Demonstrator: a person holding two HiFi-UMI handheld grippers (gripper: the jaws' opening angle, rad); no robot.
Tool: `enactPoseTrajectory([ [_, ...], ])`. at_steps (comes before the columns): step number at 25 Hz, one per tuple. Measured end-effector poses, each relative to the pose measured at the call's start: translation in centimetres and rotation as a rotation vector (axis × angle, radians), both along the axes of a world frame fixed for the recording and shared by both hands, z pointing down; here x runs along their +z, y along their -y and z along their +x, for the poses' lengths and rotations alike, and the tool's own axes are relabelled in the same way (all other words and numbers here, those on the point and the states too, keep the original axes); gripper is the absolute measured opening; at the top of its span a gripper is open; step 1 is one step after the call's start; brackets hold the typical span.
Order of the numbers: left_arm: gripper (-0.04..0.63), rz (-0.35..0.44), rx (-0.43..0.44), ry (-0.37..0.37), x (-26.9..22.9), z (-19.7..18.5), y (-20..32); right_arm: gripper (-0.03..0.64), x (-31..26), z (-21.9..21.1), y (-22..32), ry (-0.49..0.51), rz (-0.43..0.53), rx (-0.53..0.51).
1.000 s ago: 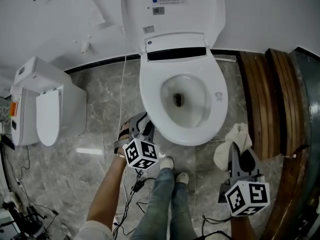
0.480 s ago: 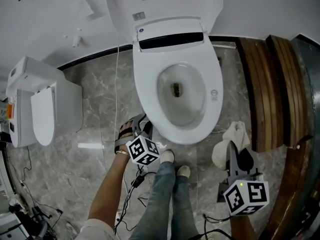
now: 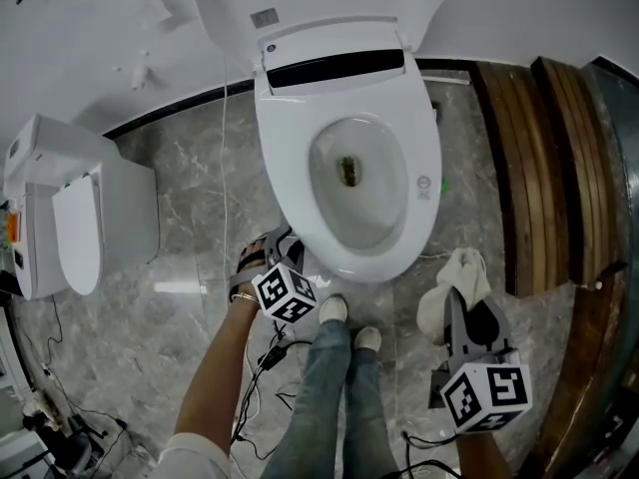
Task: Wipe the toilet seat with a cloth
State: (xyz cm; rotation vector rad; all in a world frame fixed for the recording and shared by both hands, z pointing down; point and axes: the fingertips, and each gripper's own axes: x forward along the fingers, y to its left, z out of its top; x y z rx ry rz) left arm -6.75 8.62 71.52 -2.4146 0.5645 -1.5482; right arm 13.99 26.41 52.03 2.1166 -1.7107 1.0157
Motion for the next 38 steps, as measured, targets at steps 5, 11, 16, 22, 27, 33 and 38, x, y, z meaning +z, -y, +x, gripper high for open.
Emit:
enactPoseTrajectory([
  [5,0.137,-0.104,-0.069,-0.032,2.0,-0.3,0.1,0.089,0.1,-0.2,0.5,-0.005,-0.007,-0.006],
  [11,0.133,-0.15,-0.315,-0.186,1.2,-1.4,0.1,0.088,-0.8,0.2,0.6,-0.012,-0.005,0.008],
  [16,0.115,-0.155,-0.428,-0.326,-2.5,-1.3,-1.3,0.088,-1.9,0.6,0.4,-0.014,0.005,0.024],
  [22,0.069,-0.165,-0.382,-0.34,-3.4,2.3,-1.7,0.088,-2.4,0.5,1.0,0.0,0.013,0.039],
  [27,0.026,-0.17,-0.402,-0.307,-1.3,2.7,-1.2,0.087,-1.3,0.1,1.0,0.019,-0.001,0.038],
  [33,0.021,-0.175,-0.42,-0.312,-0.2,2.7,-1.2,0.088,0.1,0.2,0.9,0.038,-0.006,0.038],
  [38,0.021,-0.19,-0.419,-0.339,-0.4,2.6,-1.3,0.089,0.2,0.3,2.0,0.046,-0.018,0.04],
])
